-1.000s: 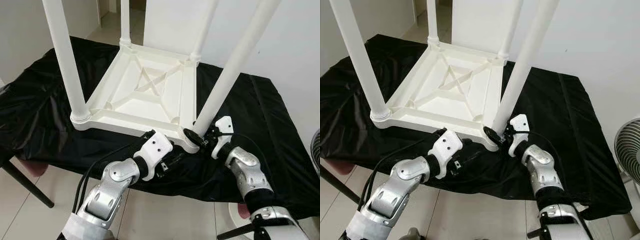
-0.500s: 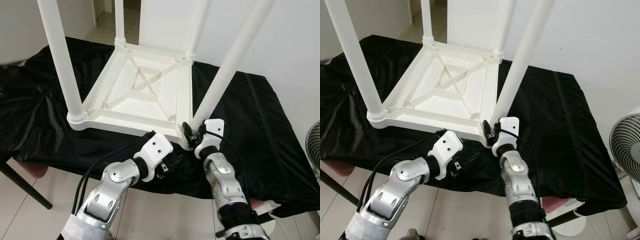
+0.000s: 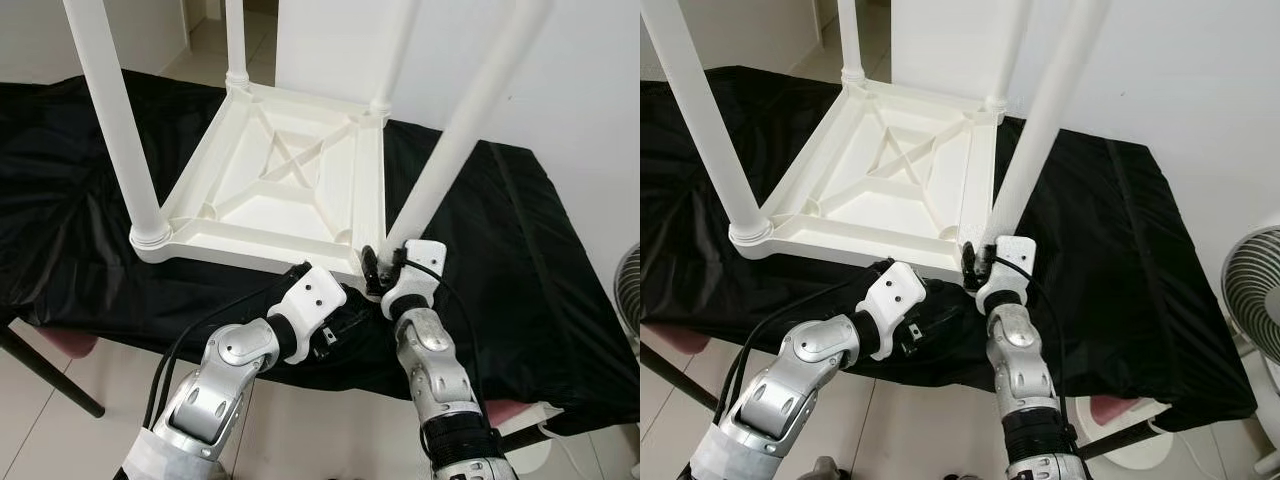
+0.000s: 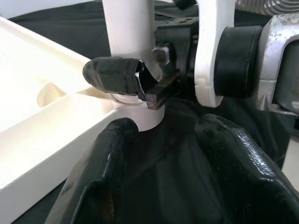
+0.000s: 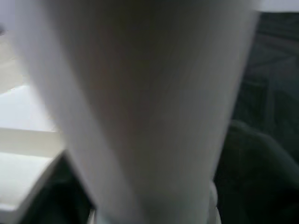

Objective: Building children table

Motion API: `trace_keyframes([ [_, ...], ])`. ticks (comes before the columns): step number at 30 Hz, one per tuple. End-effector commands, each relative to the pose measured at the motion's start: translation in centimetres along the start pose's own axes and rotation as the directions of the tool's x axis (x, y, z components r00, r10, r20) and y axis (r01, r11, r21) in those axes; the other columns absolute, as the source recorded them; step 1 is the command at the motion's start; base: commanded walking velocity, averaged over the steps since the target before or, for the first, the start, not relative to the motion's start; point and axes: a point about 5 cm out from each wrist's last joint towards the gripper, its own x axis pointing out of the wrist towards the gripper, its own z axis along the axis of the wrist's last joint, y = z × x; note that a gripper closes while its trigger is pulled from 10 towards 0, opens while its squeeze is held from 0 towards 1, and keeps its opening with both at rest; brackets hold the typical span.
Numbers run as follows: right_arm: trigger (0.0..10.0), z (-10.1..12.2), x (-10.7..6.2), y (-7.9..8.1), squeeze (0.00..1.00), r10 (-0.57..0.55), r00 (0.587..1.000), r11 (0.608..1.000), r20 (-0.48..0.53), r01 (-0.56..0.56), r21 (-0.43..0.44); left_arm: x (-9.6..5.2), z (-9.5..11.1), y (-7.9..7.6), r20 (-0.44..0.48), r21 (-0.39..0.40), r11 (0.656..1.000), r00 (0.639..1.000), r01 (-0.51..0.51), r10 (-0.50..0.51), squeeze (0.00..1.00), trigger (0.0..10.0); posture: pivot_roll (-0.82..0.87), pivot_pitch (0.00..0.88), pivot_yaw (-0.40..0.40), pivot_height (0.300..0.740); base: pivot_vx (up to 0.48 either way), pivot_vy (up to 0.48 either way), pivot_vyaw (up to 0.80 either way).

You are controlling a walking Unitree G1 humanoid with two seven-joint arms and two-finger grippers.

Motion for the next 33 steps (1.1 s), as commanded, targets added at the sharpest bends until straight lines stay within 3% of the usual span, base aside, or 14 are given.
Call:
trace_keyframes([
  [1,10.0,0.3,-0.1,-0.8,1.0,-0.01,1.0,1.0,0.009,0.01,0.013,0.2,0.1,-0.2,0.004,-0.01,1.0,1.0,-0.012,0.012,0.0,10.0,0.14,0.078,-0.098,0.74,0.0,0.0,0.0],
  [5,10.0,0.5,-0.1,-1.1,1.0,-0.007,1.0,1.0,0.013,0.007,0.008,0.2,0.1,-0.3,0.004,-0.011,1.0,1.0,-0.012,0.012,0.0,10.0,0.14,0.079,-0.099,0.74,0.0,0.0,0.0],
  [10,10.0,0.7,-0.5,-2.2,1.0,0.116,0.993,0.991,0.013,-0.115,-0.064,0.2,0.1,-0.3,0.004,-0.012,1.0,1.0,-0.012,0.012,0.0,10.0,0.14,0.078,-0.099,0.74,0.0,0.0,0.0],
  [12,10.0,0.5,-0.4,-3.4,0.99,0.212,0.977,0.966,-0.016,-0.212,-0.146,0.2,0.1,-0.2,0.004,-0.011,1.0,1.0,-0.011,0.011,0.0,10.0,0.14,0.075,-0.096,0.74,0.0,0.0,0.0],
  [15,10.0,0.4,-0.4,-3.8,0.99,0.246,0.969,0.951,-0.034,-0.248,-0.182,0.2,0.1,-0.2,0.004,-0.011,1.0,1.0,-0.01,0.01,0.0,10.0,0.13,0.074,-0.095,0.74,0.0,0.0,0.0],
  [16,10.0,0.3,0.0,-4.7,0.0,0.278,0.958,0.932,-0.067,-0.286,-0.221,0.3,0.1,-0.2,0.004,-0.009,1.0,1.0,-0.008,0.008,0.0,10.0,0.13,0.072,-0.094,0.74,0.0,0.0,0.0],
  [17,10.0,0.3,0.3,-5.3,0.0,0.326,0.941,0.909,-0.091,-0.339,-0.243,0.3,0.1,-0.2,0.004,-0.008,1.0,1.0,-0.007,0.007,0.0,10.0,0.13,0.068,-0.093,0.74,0.0,0.0,0.0],
  [21,10.0,0.5,0.5,-5.8,0.0,0.402,0.909,0.875,-0.106,-0.416,-0.247,0.3,0.1,-0.1,0.005,-0.006,1.0,1.0,-0.005,0.005,0.0,10.0,0.13,0.065,-0.093,0.74,0.0,0.0,0.0],
  [23,10.0,0.8,0.7,-5.3,0.0,0.493,0.864,0.835,-0.102,-0.503,-0.223,0.4,0.2,-0.2,0.007,-0.003,1.0,1.0,-0.004,0.004,0.0,10.0,0.14,0.062,-0.095,0.74,0.0,0.0,0.0],
  [26,10.0,0.8,0.7,-5.1,0.0,0.52,0.848,0.821,-0.104,-0.53,-0.214,0.4,0.2,-0.2,0.008,-0.003,1.0,1.0,-0.005,0.005,0.0,10.0,0.14,0.062,-0.095,0.74,0.0,0.0,0.0],
  [28,10.0,0.5,0.7,-4.5,0.0,0.581,0.803,0.772,-0.133,-0.596,-0.223,0.3,0.2,-0.2,0.008,-0.003,1.0,1.0,-0.009,0.009,0.0,10.0,0.15,0.059,-0.098,0.74,0.0,0.0,0.0],
  [33,9.8,0.2,0.7,-4.2,0.0,0.628,0.763,0.728,-0.153,-0.645,-0.233,0.2,0.2,-0.2,0.007,-0.004,1.0,1.0,-0.012,0.012,0.0,10.0,0.15,0.058,-0.098,0.74,0.0,0.0,0.0],
])
